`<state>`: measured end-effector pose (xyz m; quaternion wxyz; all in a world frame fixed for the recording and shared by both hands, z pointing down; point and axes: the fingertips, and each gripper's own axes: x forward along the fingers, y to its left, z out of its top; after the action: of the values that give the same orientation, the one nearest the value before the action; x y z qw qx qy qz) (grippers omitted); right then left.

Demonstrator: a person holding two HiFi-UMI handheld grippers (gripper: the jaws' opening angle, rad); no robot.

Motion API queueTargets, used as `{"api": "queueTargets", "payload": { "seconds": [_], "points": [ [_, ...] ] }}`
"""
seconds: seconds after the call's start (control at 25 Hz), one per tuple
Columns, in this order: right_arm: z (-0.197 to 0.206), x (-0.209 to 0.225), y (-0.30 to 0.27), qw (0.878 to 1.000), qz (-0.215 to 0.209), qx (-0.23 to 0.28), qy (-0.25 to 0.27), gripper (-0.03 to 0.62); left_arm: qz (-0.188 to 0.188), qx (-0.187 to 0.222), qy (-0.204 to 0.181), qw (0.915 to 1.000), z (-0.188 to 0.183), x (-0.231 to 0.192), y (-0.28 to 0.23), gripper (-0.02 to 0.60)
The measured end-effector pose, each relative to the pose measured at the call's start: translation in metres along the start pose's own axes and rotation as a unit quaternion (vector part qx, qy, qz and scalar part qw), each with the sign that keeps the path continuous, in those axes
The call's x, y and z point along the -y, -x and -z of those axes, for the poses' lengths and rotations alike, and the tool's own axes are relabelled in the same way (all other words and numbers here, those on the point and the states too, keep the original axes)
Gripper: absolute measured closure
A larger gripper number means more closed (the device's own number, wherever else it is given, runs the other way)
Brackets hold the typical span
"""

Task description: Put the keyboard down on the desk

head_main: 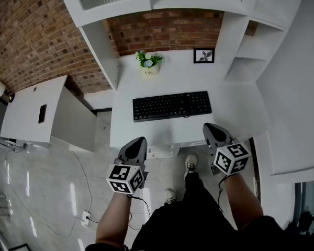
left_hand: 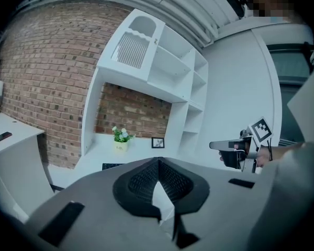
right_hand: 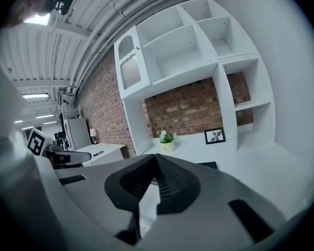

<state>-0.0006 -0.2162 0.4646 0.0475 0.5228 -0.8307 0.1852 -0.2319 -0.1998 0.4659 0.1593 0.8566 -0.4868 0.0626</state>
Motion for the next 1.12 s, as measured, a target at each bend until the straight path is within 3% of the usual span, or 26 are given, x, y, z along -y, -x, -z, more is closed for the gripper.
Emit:
{"api": "queueTargets", "payload": {
  "seconds": [0.28,0.64,1.12],
  "points": [
    [0.000,-0.016,0.029,1.000,-0.011,0.000,0.021,0.576,0.005,-0.003,0.012,0.9999,0.013,0.021,0.021,0.563],
    [-0.012,-0.012,0.068,0.998,-0.051,0.009,0.046,0.576,-0.029,0.019,0.010,0.9993,0.006,0.056,0.032,0.563],
    [-0.008,0.015,0.161,0.994,-0.100,0.027,0.038,0.577,-0.057,0.024,0.002,0.9981,0.023,0.167,0.050,0.563]
  ]
}}
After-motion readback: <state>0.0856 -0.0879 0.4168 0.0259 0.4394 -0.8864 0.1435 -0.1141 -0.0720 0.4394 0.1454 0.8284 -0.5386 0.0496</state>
